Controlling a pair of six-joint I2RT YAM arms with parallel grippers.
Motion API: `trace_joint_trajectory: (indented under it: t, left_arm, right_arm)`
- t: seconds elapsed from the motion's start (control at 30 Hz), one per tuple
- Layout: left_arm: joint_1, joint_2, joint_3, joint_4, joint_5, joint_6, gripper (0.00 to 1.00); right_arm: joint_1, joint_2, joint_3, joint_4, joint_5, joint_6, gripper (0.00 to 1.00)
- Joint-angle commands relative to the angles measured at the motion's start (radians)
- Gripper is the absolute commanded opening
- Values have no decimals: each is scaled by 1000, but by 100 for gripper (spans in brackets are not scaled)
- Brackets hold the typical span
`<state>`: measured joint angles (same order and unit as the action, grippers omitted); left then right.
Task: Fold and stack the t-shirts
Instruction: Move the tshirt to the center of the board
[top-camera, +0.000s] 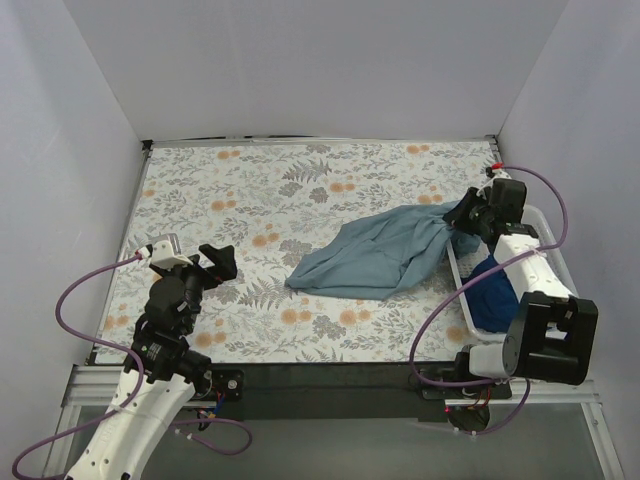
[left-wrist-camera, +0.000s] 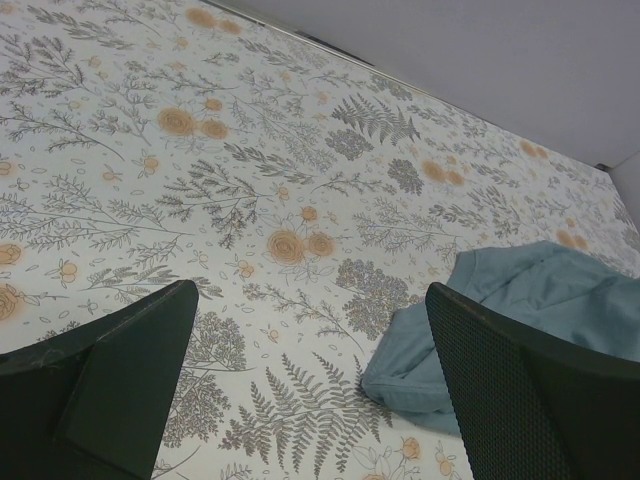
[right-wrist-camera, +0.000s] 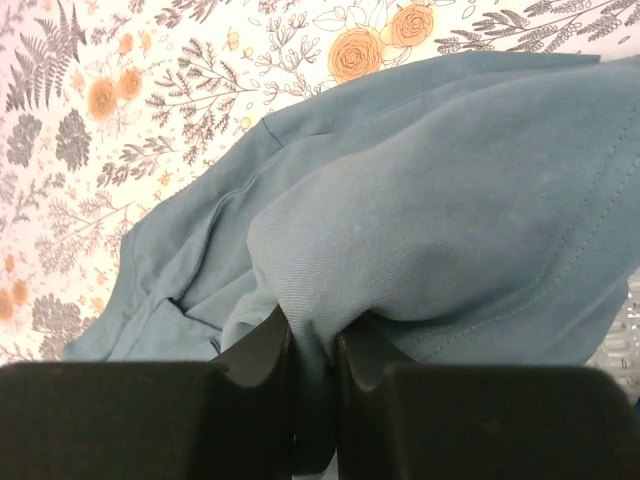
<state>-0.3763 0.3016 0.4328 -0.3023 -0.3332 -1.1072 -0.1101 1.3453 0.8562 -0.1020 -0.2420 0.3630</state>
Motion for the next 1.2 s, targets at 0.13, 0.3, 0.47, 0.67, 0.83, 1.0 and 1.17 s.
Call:
trace_joint_trajectory:
  t: [0.13,0.3,0.47,0.67,0.83,1.0,1.17]
  left_arm:
    - [-4,8,-5,19,-7,10,98]
    - [-3,7,-5,19,-7,10,98]
    - [-3,11,-3,19,-15,9,98]
    - [-3,4,-6,19,-30,6,97]
    - [-3,8,1,3,-20,-17,97]
    - [-3,123,50,-59,71,-82,97]
    - [-4,316,129,-136,201,-147,97]
  right_arm:
    - [49,-106,156,-157,150,-65,1]
    - [183,-158,263,-225,164,-88,1]
    - [463,-147,380,-228,175,-49,1]
    - [850,-8,628,-254,214,-94,1]
    - [917,-43,573,-295,600,-113,1]
    - [727,-124,351,-350,710,-64,23]
    - [696,-138,230,-421,687,-82,62]
